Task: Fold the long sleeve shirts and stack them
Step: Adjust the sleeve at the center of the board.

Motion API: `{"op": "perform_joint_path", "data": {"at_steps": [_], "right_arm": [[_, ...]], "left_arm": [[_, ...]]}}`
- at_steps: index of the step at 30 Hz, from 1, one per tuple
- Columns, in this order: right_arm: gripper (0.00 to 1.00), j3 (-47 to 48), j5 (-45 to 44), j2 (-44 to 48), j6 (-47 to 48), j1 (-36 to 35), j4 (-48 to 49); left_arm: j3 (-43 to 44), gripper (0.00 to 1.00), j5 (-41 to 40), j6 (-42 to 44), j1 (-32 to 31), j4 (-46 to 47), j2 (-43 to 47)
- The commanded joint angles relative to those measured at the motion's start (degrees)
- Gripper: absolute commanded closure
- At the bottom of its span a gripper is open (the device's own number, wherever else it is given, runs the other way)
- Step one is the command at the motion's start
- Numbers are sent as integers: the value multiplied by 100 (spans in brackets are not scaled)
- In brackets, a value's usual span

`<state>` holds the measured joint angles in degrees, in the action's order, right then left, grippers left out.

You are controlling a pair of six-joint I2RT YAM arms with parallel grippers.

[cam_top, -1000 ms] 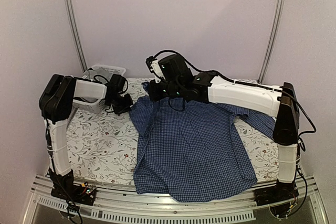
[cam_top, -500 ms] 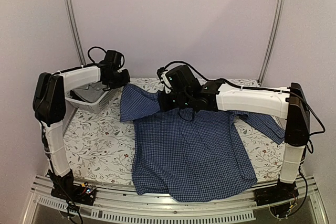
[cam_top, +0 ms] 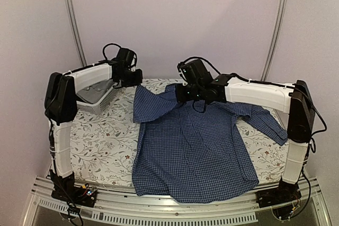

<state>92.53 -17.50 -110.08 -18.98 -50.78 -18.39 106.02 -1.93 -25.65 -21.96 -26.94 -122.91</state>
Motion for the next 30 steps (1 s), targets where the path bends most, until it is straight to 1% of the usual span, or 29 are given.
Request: {"op": "perform_joint_path", "data": {"at_steps": [1, 4, 7, 11, 14, 17, 20, 25, 27, 30], "right_arm": [[100, 82, 103, -549, -69, 287, -155], [100, 85, 327, -953, -107, 288, -139], [100, -32, 448, -1225, -252, 282, -132], [100, -294, 503, -1305, -392, 250, -109], [100, -477, 543, -1317, -450, 236, -75], [100, -470, 523, -1377, -454, 255, -78], [100, -403, 585, -1414, -452, 352, -56], [100, -135, 817, -1618, -431, 572, -35], [100, -6, 871, -1706, -385, 623, -42], [100, 177, 993, -1847, -329, 700, -44]], "left_arm": [[-698, 100, 147, -219, -63, -383, -102], [-1465, 100, 501, -291, -80, -93, 132], [-2017, 100, 802, -289, -160, 148, 334], [-2375, 100, 849, -293, -320, 181, 412], [-2455, 100, 703, -293, -277, 329, 385], [-1935, 100, 630, -188, -134, 230, 49], [-956, 100, 527, -73, 50, -110, -474], [357, 100, 529, 2, 345, -470, -1324], [726, 100, 519, 32, 398, -607, -1566], [959, 100, 570, 70, 436, -624, -1716]]}}
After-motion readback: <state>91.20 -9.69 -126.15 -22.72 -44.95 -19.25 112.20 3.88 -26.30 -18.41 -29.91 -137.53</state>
